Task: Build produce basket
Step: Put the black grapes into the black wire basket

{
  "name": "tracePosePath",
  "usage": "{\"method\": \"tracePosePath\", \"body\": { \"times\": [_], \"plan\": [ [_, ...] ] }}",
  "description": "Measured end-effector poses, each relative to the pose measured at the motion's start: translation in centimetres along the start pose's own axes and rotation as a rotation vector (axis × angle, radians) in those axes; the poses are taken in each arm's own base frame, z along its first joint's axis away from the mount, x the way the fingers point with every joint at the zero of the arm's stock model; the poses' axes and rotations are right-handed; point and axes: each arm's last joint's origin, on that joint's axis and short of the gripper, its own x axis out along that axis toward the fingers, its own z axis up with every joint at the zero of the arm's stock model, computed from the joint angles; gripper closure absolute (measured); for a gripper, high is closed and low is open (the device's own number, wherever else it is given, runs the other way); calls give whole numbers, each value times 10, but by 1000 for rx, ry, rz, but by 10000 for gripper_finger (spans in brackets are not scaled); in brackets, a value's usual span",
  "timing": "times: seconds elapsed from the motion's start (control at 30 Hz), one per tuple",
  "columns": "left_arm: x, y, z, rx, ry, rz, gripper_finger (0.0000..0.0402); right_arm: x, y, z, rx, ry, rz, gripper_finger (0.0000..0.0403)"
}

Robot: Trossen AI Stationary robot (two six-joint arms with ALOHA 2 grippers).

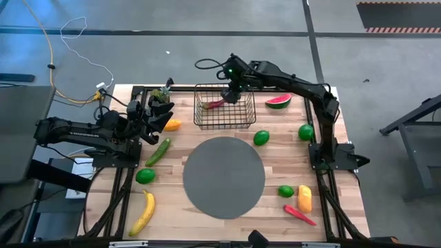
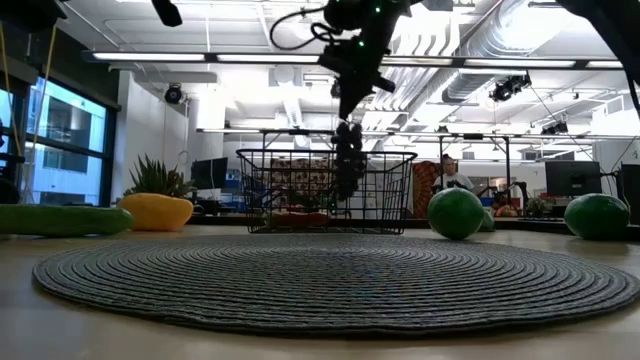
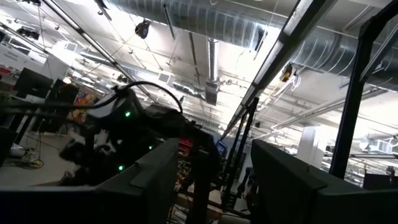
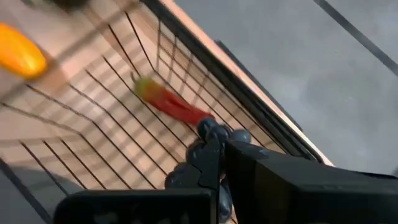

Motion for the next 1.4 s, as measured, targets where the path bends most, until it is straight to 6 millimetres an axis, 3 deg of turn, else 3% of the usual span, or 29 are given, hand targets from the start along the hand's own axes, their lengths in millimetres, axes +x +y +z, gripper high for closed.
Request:
{"method": "tracePosePath", "body": {
  "times": [0.47, 0.73, 1.1, 1.4],
  "plan": [
    [0, 0, 0, 0, 0, 0, 209, 11, -27, -8, -123, 139, -80, 403],
    [0, 0, 0, 0, 1, 0, 209, 37, -23, -13, -165, 216, -82, 403],
    [0, 1, 0, 0, -4, 20, 209, 44, -21, -6, -139, 151, -86, 403],
    [0, 1, 0, 1, -2, 24, 209, 66, -12, -9, -121, 176, -91, 403]
  ]
}}
